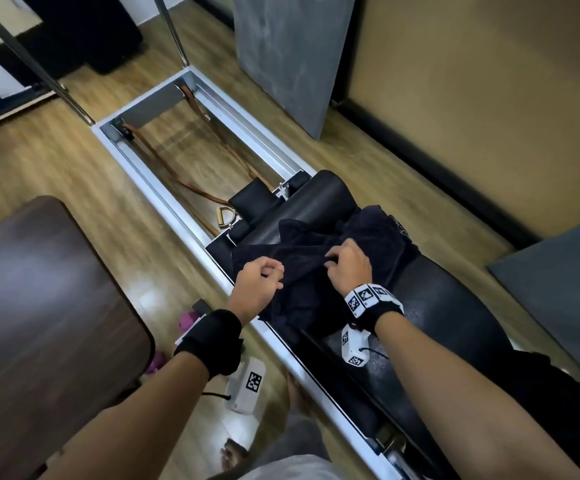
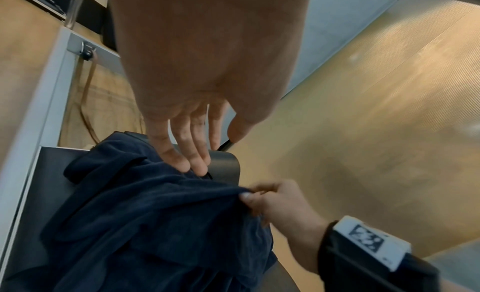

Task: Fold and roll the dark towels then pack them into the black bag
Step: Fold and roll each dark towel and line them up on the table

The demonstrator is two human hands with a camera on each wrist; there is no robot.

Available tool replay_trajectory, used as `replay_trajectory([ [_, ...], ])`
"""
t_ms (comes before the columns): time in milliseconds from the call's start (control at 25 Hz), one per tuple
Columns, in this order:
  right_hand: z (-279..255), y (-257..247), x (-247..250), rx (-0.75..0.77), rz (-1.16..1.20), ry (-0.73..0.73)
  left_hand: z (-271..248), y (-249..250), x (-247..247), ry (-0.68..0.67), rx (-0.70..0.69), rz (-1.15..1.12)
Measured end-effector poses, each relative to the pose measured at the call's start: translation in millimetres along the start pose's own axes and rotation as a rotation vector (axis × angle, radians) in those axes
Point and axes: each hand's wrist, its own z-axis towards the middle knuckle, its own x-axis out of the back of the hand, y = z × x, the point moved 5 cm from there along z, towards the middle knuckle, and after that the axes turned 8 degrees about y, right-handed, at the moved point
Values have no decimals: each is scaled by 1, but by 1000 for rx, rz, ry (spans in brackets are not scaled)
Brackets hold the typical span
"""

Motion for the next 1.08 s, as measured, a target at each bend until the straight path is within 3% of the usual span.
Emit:
replay_trajectory([
  [160,2,-14,49,166,257,186,-8,-4,2,14,26,4],
  [400,-15,-46,131,247,522,255,-39,17,9,-4,-61,2],
  [600,-61,-104,200,406,726,282,-84,41,15,-146,-153,59],
  [720,-106,-144,237,497,856,294,-111,49,26,-154,-124,-37],
  [800,-135,-164,250,523,942,248,-128,51,40,-150,-6,-164],
  [880,-168,-181,253,542,986,182,-148,46,61,-111,64,-356],
  [960,-200,-190,249,542,1007,121,-168,46,92,2,-44,-538],
  [1080,-244,-193,232,488,922,45,-210,54,153,217,-259,-626],
])
